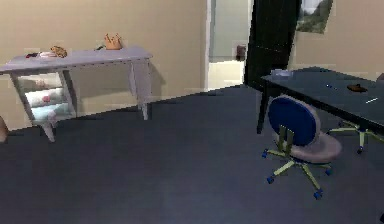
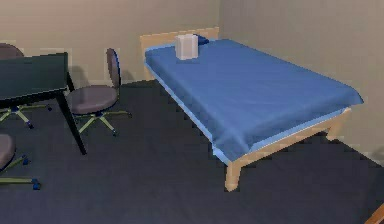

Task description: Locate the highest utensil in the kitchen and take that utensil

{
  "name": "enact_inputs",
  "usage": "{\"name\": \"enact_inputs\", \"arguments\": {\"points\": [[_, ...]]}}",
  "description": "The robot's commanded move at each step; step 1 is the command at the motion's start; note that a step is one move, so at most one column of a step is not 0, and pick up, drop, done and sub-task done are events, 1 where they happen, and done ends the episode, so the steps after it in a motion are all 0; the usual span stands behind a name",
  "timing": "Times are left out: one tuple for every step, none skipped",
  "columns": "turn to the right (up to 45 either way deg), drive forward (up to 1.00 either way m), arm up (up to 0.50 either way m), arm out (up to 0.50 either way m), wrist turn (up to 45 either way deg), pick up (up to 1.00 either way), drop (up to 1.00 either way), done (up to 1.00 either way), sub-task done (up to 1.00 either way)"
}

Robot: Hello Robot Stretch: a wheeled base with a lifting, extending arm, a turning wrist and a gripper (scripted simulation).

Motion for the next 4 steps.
{"name": "enact_inputs", "arguments": {"points": [[3.0, 0.0, 0.0, 0.0, 0.0, 0.0, 0.0, 0.0, 0.0], [0.0, 1.0, 0.0, 0.0, 0.0, 0.0, 0.0, 0.0, 0.0], [0.0, 0.15, 0.0, 0.0, 0.0, 0.0, 0.0, 0.0, 0.0], [9.0, 0.0, 0.0, 0.0, 0.0, 0.0, 0.0, 0.0, 0.0]]}}
